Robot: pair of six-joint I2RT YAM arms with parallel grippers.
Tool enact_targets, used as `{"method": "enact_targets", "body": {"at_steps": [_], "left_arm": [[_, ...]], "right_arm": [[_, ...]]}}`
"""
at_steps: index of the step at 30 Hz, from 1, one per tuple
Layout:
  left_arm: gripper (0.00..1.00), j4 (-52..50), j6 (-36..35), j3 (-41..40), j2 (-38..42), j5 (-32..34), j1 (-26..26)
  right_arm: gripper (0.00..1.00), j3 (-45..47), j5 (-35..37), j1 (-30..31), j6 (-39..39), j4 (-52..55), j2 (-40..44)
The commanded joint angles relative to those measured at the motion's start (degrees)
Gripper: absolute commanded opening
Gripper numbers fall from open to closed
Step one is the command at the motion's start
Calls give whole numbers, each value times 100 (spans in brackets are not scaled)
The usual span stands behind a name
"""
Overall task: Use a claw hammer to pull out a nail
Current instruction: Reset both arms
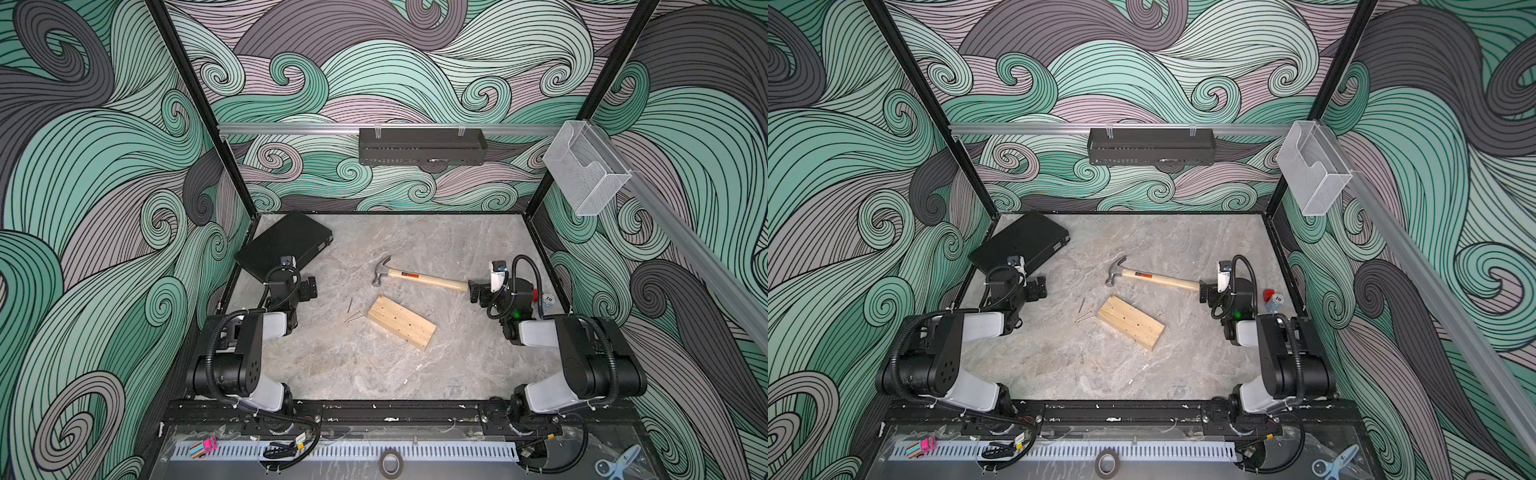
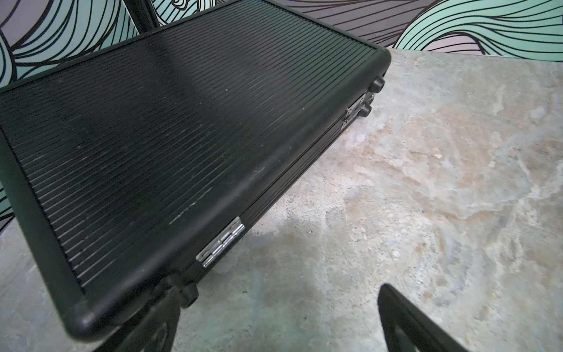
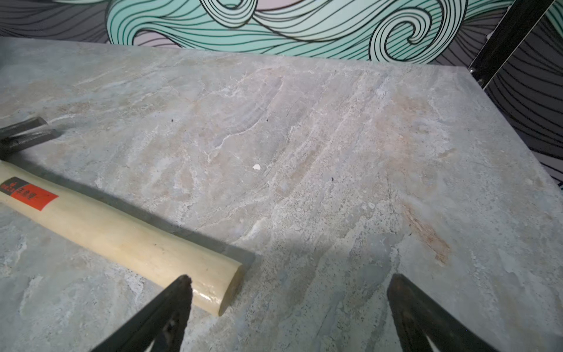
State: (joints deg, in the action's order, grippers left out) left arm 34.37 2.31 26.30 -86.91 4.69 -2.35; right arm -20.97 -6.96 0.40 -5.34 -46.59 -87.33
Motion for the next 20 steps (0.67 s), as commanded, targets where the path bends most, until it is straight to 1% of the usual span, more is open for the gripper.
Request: {"method": "enact_targets", "body": {"at_steps": [1,4,7,16,20], "left_arm": [[99,193,10,173,-1,48,-46],[99,192,10,173,4,42,-42],[99,193,12,173,3,43,-46],[99,194,15,173,0,51,-46],[99,192,11,167,13,47,-45]], "right_arm": [[100,-60,-52,-14,62,-371,2],[100,-24,-4,-7,53,-421,39],[100,-175,51,-31,138,-159,14],[100,-257,55,-32,139,-56,-71],[100,-145,83,-32,131,-207,17]]}}
